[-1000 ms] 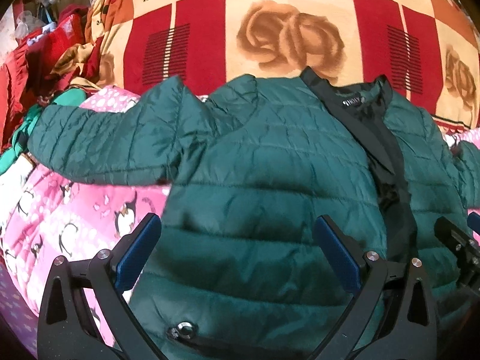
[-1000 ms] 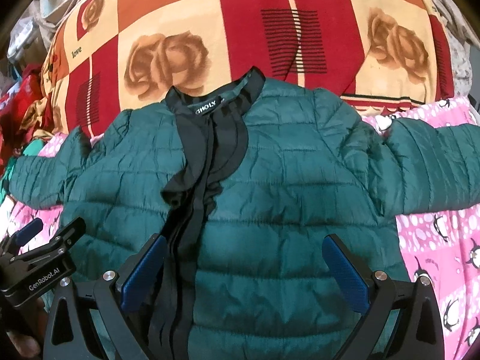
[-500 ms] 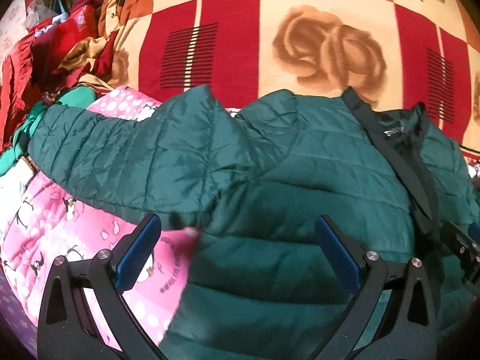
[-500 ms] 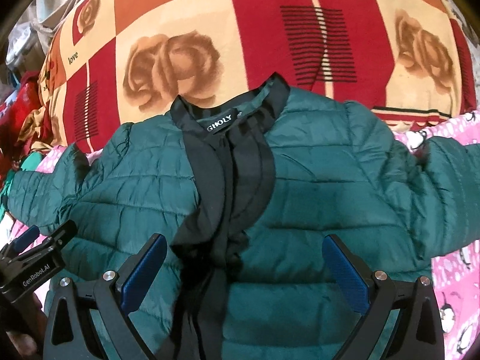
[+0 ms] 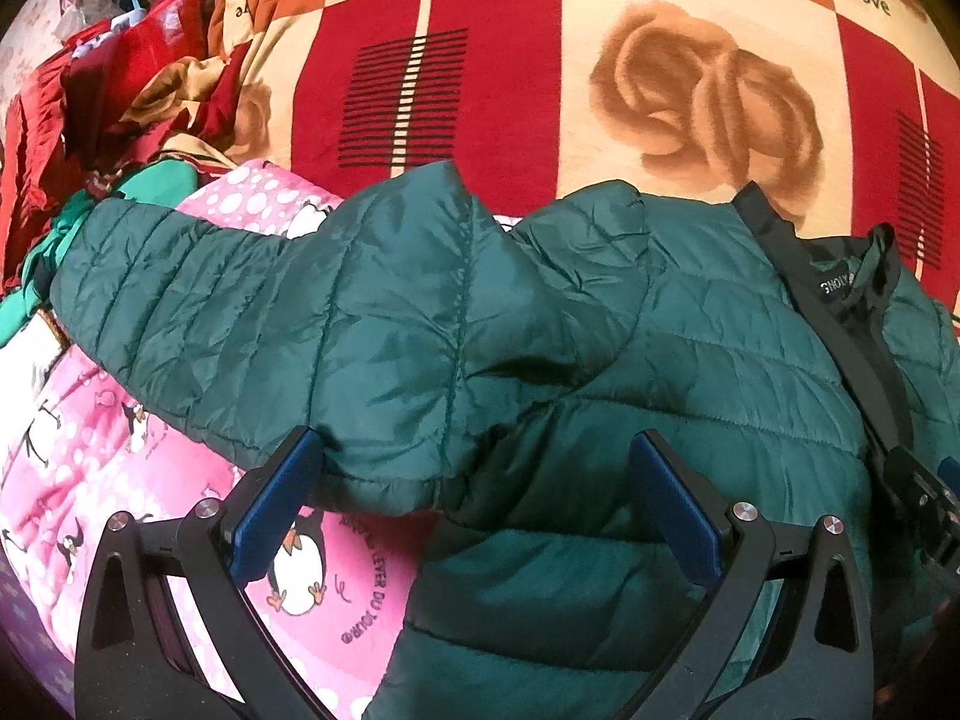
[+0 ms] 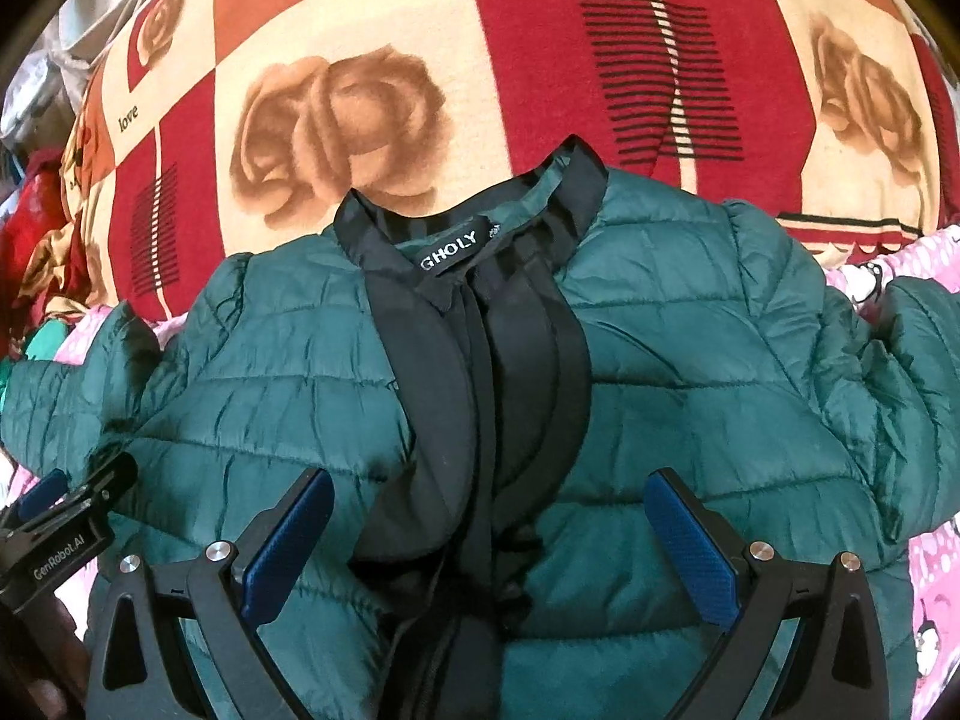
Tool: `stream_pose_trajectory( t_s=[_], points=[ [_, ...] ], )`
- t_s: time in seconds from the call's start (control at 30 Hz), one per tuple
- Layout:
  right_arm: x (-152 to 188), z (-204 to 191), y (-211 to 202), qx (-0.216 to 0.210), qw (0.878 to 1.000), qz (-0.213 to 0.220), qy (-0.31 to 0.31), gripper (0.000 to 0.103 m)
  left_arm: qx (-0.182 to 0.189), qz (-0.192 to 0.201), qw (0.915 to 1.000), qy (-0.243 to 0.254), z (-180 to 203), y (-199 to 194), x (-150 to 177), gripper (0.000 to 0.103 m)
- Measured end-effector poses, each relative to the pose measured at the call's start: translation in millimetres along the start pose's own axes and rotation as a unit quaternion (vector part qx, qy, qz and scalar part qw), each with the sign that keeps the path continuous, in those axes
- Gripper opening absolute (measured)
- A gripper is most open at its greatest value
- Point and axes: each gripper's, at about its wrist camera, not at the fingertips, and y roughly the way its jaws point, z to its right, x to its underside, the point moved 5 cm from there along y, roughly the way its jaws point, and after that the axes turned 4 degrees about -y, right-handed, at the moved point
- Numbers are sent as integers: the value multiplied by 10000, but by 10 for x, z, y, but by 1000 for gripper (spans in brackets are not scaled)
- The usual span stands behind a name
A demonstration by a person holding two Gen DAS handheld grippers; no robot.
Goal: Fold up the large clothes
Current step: 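Grasp the jacket sleeve cuff with the left gripper and lift it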
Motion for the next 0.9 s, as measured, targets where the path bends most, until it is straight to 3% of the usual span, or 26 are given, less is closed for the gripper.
stream_pose_trajectory(
  t_s=[0.57, 0.77, 0.9],
  points=[
    [14, -161, 92, 55, 9999, -52, -149, 103, -238, 98, 9996, -67, -230, 5, -94, 102],
    [50, -200, 123, 90, 9996, -103, -240, 103, -79, 72, 9993, -355, -534, 0, -177, 102],
    [67, -216, 134, 92, 9995, -101, -282, 103, -203, 154, 9968, -763, -983, -13, -297, 102]
  ],
)
